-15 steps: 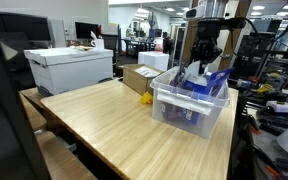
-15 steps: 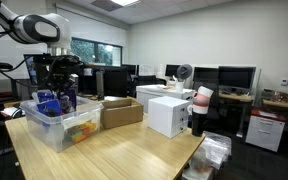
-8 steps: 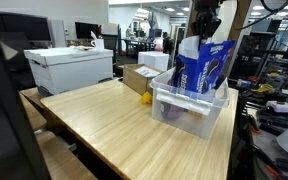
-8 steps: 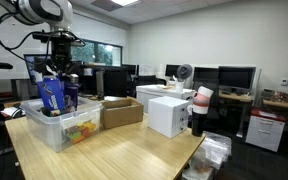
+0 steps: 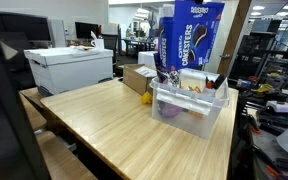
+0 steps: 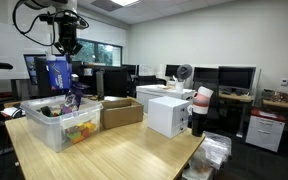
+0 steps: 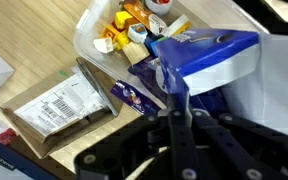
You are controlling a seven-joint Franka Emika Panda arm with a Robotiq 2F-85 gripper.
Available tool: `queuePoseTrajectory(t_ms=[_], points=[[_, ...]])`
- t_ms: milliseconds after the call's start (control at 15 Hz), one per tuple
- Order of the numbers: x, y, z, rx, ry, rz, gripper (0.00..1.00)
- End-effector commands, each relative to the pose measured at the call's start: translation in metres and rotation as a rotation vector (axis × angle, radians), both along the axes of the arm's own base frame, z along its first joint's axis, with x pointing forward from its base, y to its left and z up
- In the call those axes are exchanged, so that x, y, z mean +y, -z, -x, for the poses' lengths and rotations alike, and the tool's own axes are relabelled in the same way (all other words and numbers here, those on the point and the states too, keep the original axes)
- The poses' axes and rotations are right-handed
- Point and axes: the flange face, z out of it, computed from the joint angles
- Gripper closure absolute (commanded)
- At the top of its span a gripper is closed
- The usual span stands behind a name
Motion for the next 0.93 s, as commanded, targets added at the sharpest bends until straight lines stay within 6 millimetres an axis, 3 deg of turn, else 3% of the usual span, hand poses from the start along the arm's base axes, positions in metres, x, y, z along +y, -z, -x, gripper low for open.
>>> queuePoseTrajectory(t_ms=[0,467,867], points=[[0.000,-0.022,-0.017,-0.011,0.051,0.026,1.00],[-0.004,-0.047,-0.038,-0.058,0.123,0.027,1.00],[-0.023,-0.046,-0.054,-0.061,0.206,0.005,1.00]])
